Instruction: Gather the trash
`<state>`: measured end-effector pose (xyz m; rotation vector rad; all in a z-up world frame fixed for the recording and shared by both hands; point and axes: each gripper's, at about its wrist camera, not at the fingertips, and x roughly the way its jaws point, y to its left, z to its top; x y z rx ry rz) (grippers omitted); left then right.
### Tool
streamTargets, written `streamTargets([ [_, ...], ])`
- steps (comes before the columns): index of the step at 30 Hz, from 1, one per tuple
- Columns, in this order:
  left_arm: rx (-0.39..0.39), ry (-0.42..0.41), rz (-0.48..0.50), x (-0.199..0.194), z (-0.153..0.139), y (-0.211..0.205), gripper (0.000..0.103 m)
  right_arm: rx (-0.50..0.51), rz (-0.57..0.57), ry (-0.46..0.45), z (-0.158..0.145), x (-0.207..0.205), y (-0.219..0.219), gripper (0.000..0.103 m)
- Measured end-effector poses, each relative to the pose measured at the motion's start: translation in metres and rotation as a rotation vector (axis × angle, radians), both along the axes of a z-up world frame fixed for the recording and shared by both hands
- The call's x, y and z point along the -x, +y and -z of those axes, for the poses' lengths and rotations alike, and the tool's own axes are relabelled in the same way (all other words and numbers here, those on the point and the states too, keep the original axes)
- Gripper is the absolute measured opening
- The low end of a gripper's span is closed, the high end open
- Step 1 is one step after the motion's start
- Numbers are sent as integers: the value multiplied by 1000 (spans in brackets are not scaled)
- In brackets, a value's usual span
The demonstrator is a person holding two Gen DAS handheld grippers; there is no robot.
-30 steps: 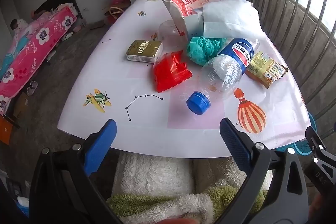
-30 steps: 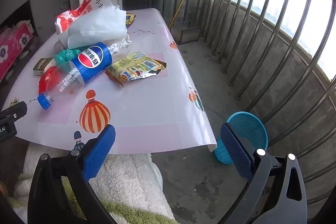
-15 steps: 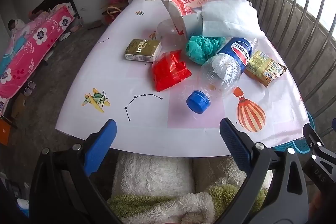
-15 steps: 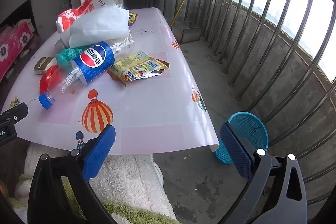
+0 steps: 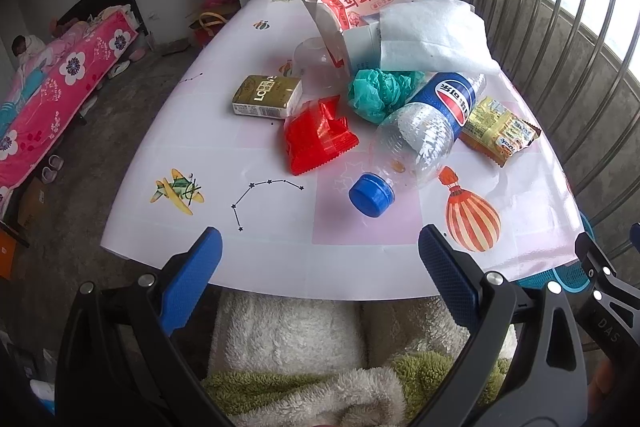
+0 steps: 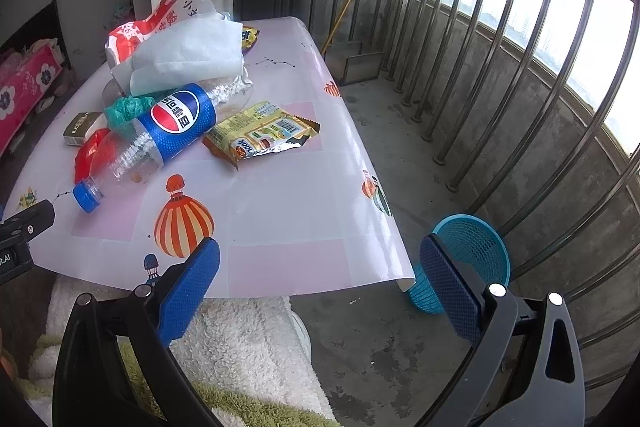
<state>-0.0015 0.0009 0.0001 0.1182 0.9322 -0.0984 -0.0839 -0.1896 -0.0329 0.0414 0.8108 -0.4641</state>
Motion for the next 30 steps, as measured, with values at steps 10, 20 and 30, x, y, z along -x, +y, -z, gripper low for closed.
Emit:
streamTargets([
  [10, 1, 4, -16, -3, 1, 3, 94, 1, -2, -3, -3, 0, 0, 98],
  [20, 2, 5, -31, -6, 2, 6, 94, 2, -3, -11, -4, -2, 1, 98],
  [30, 1, 7, -38, -6, 4, 8, 94, 1, -5, -13, -5, -1, 1, 98],
])
